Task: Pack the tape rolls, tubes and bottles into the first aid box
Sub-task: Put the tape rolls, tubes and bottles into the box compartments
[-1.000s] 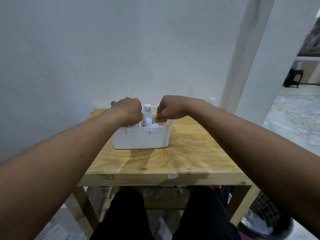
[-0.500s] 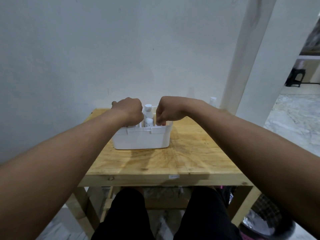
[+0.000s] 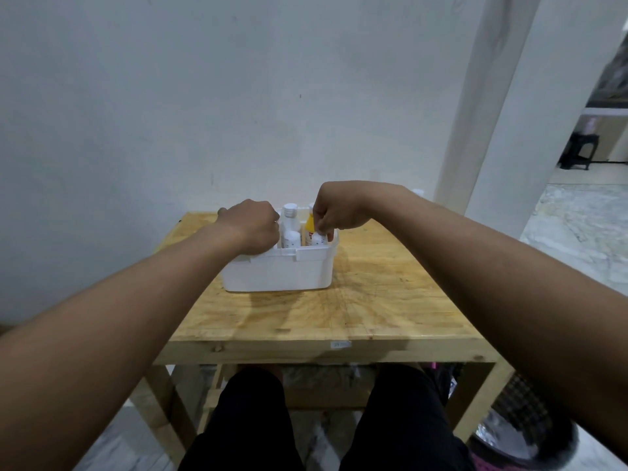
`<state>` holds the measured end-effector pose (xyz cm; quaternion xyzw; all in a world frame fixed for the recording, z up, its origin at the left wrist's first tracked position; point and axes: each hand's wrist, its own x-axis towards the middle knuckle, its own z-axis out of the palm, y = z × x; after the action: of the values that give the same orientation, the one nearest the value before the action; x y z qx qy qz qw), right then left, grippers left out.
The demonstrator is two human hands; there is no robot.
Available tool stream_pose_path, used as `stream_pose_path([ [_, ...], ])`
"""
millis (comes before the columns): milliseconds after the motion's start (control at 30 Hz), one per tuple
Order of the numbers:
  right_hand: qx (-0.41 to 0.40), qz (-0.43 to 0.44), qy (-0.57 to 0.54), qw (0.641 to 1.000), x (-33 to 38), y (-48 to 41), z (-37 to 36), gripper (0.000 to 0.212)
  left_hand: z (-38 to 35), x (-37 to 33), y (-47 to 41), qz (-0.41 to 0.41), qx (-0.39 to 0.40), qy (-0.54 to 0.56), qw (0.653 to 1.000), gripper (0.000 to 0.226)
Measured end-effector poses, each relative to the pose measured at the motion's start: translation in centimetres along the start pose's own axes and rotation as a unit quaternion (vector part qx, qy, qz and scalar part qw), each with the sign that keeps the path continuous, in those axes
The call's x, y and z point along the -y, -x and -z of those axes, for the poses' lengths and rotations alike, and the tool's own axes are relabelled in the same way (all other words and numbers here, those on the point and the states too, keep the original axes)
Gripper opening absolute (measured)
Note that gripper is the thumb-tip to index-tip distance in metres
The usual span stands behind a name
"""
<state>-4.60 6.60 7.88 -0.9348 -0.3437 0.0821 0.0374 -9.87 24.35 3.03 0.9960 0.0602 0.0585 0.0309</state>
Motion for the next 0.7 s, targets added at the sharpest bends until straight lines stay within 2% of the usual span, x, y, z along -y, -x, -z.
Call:
stream_pose_path([
  [400, -0.003, 0.000, 0.032, 0.999, 0.47, -0.22, 0.29, 0.016, 0.25, -0.13, 0.20, 0.005, 0.004, -0.002, 1.000, 0.039],
  [700, -0.015, -0.009, 0.022, 1.000, 0.81, 0.03, 0.35, 0.024, 0.38, -0.23, 0.28, 0.004, 0.009, 0.005, 1.000, 0.040],
])
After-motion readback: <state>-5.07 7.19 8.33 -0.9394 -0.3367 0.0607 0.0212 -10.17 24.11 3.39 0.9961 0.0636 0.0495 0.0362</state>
